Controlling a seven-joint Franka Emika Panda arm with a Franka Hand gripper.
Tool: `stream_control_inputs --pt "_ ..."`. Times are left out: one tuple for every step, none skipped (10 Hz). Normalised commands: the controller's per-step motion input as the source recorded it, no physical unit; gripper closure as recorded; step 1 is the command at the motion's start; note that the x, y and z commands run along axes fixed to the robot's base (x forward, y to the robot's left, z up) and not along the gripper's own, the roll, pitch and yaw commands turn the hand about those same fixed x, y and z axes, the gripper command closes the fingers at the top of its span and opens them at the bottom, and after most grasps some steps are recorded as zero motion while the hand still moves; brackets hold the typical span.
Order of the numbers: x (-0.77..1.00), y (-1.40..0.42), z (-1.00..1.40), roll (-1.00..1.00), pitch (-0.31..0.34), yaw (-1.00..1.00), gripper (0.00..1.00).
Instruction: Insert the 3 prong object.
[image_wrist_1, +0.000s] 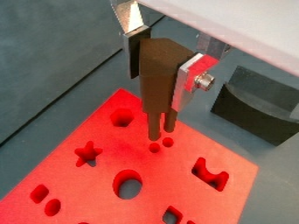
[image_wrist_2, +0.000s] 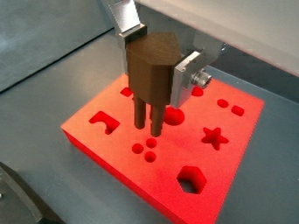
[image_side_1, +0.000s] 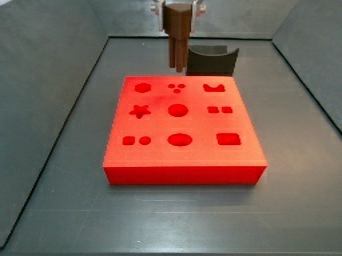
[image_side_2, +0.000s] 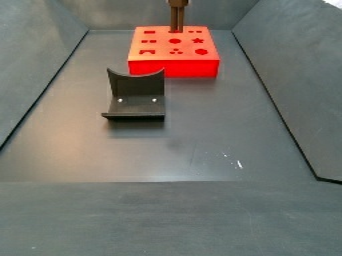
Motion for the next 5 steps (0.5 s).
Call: stream_control_inputs --pt "0.12 0.11 -0.33 0.19 0.000 0.00 1.00" --pt "0.00 0.11 -0.36 0.19 0.000 0.00 1.00" --pt "0.00 0.09 -0.31 0.18 0.000 0.00 1.00" --pt "-0.17 0.00 -0.31 0.10 0.000 0.00 1.00" --pt "0.00 -0.04 -0.28 0.07 0.000 0.00 1.00"
